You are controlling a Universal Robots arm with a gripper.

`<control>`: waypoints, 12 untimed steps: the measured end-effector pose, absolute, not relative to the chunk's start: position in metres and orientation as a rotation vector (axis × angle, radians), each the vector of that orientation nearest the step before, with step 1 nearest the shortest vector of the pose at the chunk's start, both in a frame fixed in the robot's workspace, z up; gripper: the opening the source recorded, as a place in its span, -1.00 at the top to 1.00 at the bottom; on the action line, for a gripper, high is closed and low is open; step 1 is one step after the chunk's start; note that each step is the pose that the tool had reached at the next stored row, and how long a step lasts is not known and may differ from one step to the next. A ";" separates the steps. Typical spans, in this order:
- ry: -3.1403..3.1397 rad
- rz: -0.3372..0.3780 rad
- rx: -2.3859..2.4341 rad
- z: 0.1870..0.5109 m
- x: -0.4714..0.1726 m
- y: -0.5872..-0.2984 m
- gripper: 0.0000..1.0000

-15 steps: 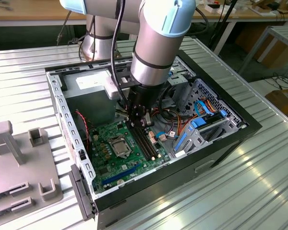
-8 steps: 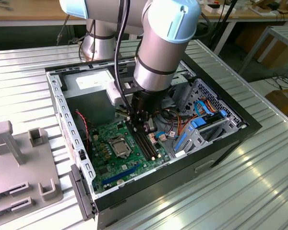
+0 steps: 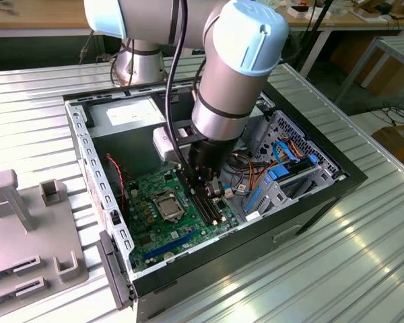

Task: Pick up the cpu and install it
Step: 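Install the first cpu locking lever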

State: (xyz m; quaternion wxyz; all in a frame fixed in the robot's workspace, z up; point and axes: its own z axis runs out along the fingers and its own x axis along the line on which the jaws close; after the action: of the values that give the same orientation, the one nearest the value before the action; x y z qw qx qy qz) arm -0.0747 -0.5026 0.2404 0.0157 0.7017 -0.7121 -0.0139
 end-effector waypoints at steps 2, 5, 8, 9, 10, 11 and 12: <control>-2.215 -0.043 2.183 0.238 -0.075 -0.510 0.79; -2.215 -0.043 2.182 0.231 -0.075 -0.513 0.79; -2.215 -0.043 2.183 0.225 -0.075 -0.515 0.79; -2.215 -0.043 2.183 0.224 -0.074 -0.516 0.79; -2.215 -0.043 2.183 0.223 -0.074 -0.517 0.79; -2.215 -0.042 2.183 0.222 -0.073 -0.518 0.79; -2.215 -0.042 2.183 0.221 -0.072 -0.519 0.79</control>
State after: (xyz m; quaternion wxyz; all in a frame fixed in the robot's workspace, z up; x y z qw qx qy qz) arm -0.0719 -0.5186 0.2212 0.0159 0.7018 -0.7121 -0.0136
